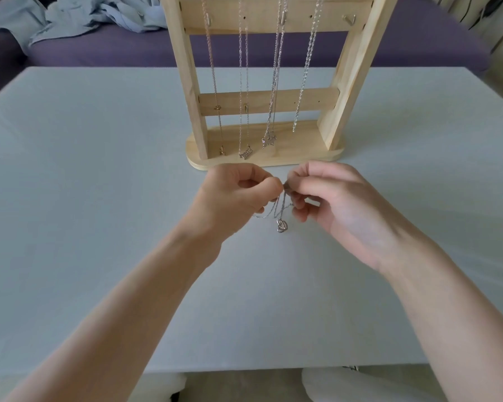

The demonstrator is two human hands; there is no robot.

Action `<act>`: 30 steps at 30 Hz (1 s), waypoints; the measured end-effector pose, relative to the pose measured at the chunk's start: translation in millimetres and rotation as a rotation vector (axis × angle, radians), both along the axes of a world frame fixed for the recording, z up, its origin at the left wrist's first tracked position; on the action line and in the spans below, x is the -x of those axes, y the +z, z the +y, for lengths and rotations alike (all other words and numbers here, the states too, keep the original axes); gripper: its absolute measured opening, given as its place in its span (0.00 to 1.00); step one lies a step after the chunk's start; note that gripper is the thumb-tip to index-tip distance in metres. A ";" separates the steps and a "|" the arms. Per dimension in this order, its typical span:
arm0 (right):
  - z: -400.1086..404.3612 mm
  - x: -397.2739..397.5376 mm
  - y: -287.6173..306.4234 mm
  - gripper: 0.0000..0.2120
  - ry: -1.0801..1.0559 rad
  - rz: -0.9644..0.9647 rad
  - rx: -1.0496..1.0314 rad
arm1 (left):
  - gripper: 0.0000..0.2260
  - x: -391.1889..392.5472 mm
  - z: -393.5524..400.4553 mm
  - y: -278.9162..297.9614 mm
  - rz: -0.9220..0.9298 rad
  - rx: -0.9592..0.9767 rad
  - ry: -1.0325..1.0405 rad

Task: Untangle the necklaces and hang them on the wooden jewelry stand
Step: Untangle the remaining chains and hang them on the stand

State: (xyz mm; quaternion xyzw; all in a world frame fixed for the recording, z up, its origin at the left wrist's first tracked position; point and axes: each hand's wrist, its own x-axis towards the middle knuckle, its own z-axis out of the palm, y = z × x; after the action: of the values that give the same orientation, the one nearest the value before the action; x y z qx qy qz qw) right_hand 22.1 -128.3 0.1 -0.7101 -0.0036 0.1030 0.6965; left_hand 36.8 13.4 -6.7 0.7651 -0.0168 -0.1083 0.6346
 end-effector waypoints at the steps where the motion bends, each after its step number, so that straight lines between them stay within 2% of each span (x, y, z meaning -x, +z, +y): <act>1: 0.2 0.3 -0.6 0.13 0.003 0.003 0.034 | 0.05 0.1 -0.3 -0.5 0.004 -0.016 -0.013; 6: -0.2 0.0 -3.8 0.11 0.008 -0.013 0.263 | 0.10 -0.2 0.3 -2.8 0.037 -0.014 -0.007; 13: 2.3 0.7 -4.6 0.10 0.014 0.009 0.164 | 0.11 1.8 -2.2 1.5 0.089 0.163 -0.010; 19: 4.0 2.6 -2.1 0.14 0.033 -0.018 0.132 | 0.03 2.2 -5.1 0.8 -0.080 -0.009 0.021; 23: 2.3 1.2 -1.8 0.11 -0.001 -0.075 0.245 | 0.08 2.0 -2.8 0.4 -0.128 -0.006 0.000; 26: 1.8 0.5 -1.5 0.09 -0.004 -0.082 0.228 | 0.08 1.8 -0.4 1.2 -0.042 0.099 -0.020; 30: 1.3 0.2 -1.1 0.11 -0.028 -0.081 0.166 | 0.09 1.8 -0.2 3.4 0.098 0.223 -0.046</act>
State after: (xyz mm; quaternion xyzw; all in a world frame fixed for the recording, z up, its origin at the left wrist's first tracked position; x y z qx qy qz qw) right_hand 21.8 -127.0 -1.0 -0.7689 -0.0135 0.0646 0.6360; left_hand 35.0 13.2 -3.3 0.6832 -0.0152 -0.1573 0.7130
